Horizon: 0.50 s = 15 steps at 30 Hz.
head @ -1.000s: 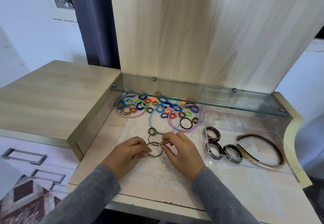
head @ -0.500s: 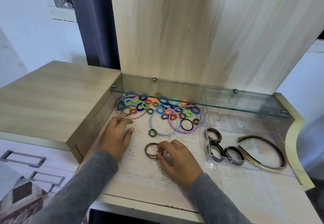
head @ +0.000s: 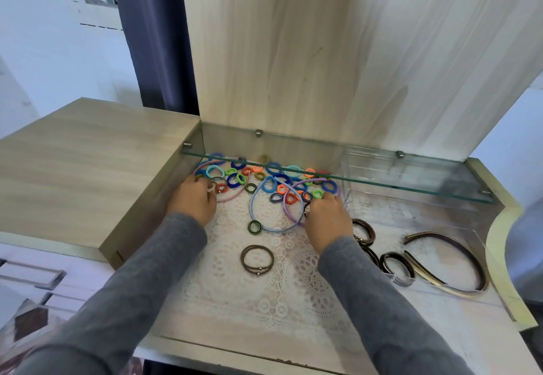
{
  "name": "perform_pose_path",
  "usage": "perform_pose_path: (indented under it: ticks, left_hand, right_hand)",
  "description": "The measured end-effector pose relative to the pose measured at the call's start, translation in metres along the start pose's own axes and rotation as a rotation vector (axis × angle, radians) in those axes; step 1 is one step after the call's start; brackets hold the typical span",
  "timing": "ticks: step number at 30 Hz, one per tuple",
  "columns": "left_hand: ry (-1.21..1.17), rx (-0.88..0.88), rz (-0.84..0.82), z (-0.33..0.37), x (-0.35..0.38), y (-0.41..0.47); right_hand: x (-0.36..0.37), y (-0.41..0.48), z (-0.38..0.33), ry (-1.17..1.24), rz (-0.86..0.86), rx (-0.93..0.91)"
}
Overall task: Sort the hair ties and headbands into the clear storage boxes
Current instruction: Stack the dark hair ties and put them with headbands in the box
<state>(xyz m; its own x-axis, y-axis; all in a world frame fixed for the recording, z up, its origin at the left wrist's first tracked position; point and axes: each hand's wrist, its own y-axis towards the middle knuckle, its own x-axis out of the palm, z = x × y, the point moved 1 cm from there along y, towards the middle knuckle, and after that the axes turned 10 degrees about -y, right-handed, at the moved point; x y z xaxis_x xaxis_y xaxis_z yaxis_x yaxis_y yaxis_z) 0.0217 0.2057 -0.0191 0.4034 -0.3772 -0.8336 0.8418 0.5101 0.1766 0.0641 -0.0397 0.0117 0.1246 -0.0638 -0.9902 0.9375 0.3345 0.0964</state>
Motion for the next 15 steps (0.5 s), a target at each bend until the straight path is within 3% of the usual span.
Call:
perform_pose_path:
  ticks: [7,15]
  left_hand:
    - [0.013,-0.036,-0.038,0.006,0.002,0.008]
    - [0.029,-0.086,-0.039,0.010,0.006,0.018]
  right_hand:
    - [0.004,0.010,0.001,0.066,-0.077,0.040]
    - [0.013,0.010,0.002,0.129,0.020,0.061]
